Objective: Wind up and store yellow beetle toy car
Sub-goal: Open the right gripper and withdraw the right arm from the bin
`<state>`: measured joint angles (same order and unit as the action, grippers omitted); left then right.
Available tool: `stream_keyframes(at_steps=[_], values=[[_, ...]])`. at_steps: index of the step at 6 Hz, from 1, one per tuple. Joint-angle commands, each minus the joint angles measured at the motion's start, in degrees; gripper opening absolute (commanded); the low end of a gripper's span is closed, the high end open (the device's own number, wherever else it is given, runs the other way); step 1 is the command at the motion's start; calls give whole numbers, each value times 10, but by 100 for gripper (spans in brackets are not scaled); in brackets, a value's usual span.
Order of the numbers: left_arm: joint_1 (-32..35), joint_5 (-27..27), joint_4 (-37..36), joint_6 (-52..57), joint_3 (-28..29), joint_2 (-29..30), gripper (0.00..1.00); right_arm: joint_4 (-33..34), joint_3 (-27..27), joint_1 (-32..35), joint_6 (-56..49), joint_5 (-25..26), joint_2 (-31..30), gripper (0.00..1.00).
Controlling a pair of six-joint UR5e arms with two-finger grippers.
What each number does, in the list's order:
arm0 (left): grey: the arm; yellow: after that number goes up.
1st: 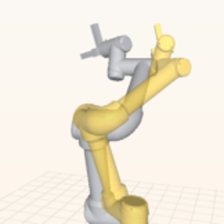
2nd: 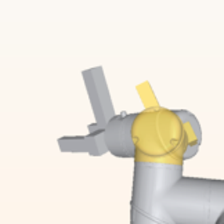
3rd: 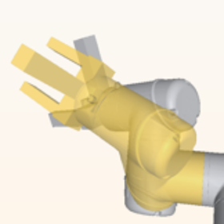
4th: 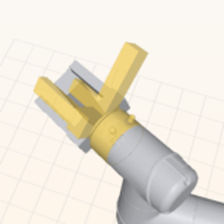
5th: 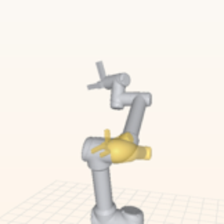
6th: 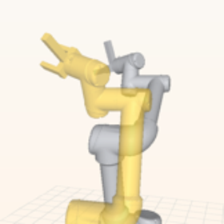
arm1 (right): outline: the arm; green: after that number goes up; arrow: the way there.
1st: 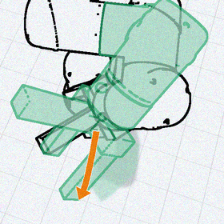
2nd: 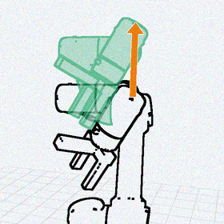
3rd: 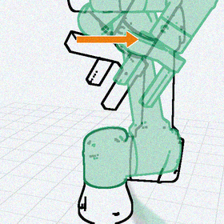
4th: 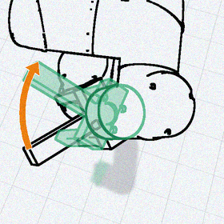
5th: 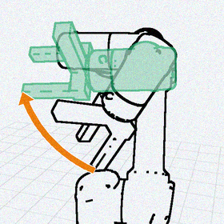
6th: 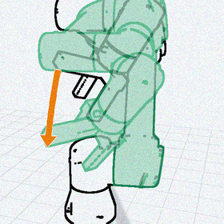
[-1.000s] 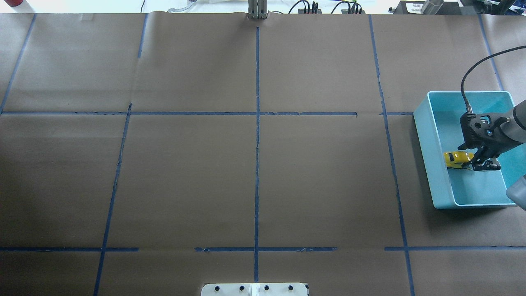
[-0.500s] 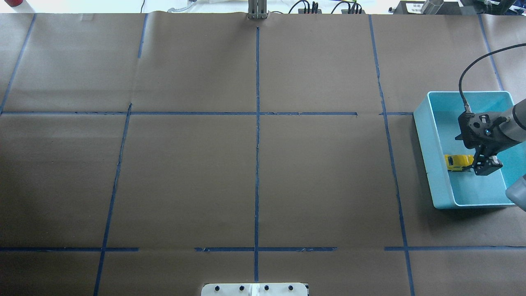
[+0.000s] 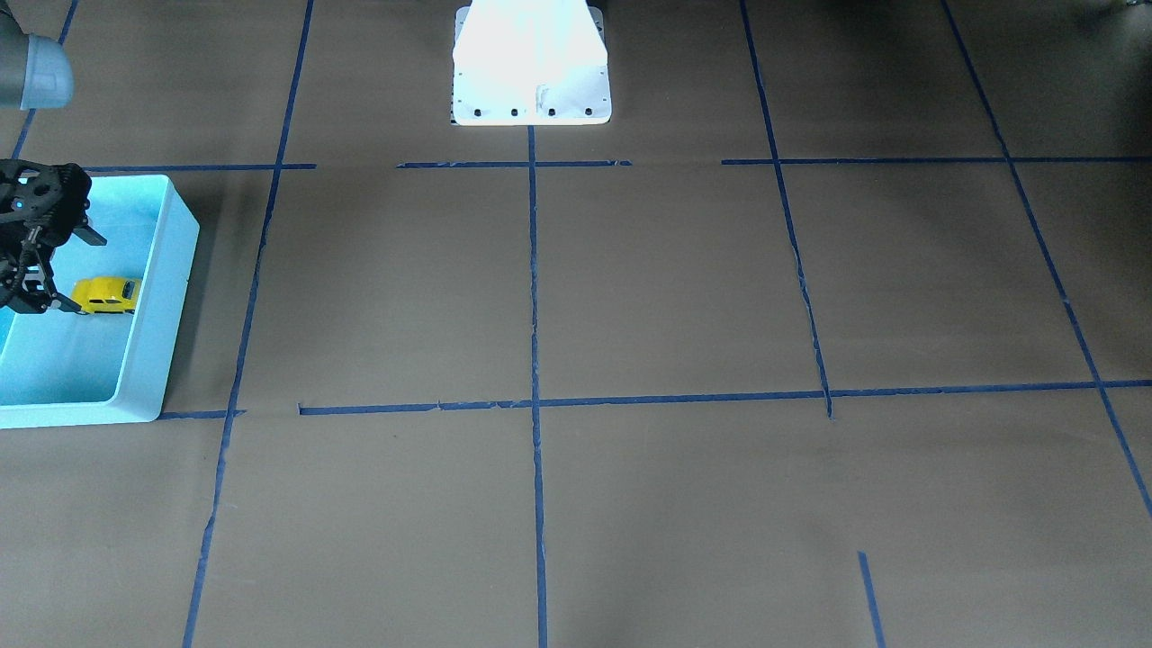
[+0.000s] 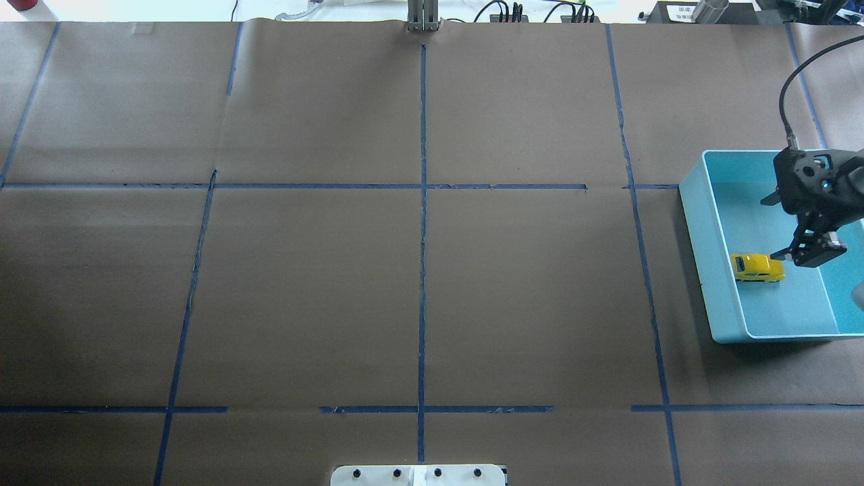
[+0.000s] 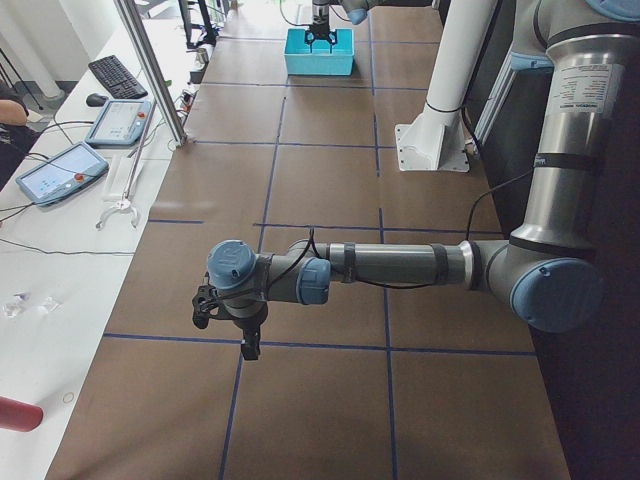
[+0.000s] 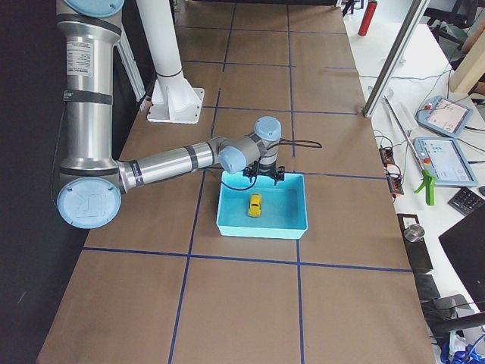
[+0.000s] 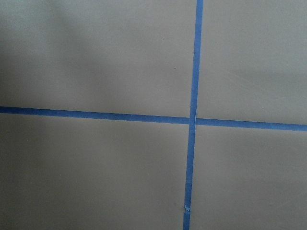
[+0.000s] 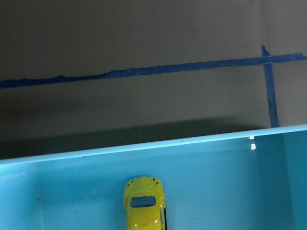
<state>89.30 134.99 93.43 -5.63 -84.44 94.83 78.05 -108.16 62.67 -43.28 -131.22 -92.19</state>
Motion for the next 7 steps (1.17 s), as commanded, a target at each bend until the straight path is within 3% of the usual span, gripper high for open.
stream_keyframes(at_steps=[1, 4, 7], values=[[0, 0, -1, 0, 0, 0, 100, 156, -30, 91, 25, -44, 33, 100], [0, 0, 0, 0, -3, 0, 100, 163, -22, 161, 364, -26, 32, 100], [0, -2, 1, 1, -16, -1, 100, 159, 89, 252, 399, -22, -8, 100]])
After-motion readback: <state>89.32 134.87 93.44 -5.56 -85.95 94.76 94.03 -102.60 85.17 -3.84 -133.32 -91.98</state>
